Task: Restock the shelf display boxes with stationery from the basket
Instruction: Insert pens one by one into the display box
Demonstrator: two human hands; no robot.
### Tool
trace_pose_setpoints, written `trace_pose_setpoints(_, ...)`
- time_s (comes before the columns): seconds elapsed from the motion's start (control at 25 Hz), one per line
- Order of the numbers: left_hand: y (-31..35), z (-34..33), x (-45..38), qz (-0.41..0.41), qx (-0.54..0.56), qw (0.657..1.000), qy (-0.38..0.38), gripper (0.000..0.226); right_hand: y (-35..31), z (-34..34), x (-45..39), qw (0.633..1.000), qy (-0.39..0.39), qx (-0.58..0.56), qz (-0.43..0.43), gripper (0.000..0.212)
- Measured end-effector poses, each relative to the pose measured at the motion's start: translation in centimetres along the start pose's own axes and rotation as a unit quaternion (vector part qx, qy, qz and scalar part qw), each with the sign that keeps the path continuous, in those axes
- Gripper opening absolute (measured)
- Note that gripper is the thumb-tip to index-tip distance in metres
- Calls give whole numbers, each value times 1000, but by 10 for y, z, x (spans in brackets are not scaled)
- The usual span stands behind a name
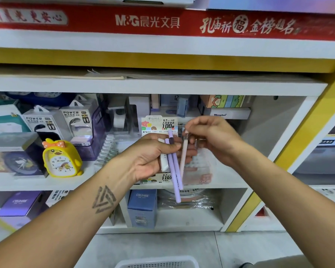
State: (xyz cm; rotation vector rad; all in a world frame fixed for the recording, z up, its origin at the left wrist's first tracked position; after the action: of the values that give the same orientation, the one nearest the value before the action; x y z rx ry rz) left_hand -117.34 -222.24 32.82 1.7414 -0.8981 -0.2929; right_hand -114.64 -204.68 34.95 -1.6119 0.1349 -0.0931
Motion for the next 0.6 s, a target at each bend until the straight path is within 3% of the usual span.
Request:
trace_pose_setpoints(0.08,2,7,-2,-9,9,998,58,32,-9,17,-2,996,66,-44,51,4)
trace_pose_setpoints(0.2,4,15,-5,-14,7,993,116,28,-18,41,-3,965,173,116,160,5)
trace_pose_setpoints(0.4,3,10,-8,-13,28,993,111,32,-2,53,-3,907,155,346,183,3)
trace_pose_setpoints(0.6,-3,6,-8,-28,27,997,63,30,18,59,-9,898,137,375,186,5)
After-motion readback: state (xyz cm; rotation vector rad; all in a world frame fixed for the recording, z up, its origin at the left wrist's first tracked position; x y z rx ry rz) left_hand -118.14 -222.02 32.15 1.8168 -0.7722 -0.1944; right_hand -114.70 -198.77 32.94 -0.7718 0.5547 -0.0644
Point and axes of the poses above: each hand's wrist, its own x-axis away from the middle knuckle, its own z-axis out of the back of the hand, y = z × x, the point moved 2 cm from there along -x, towards the middle knuckle, and after that the axes turned 8 degrees about -x, right-handed, at the moved point
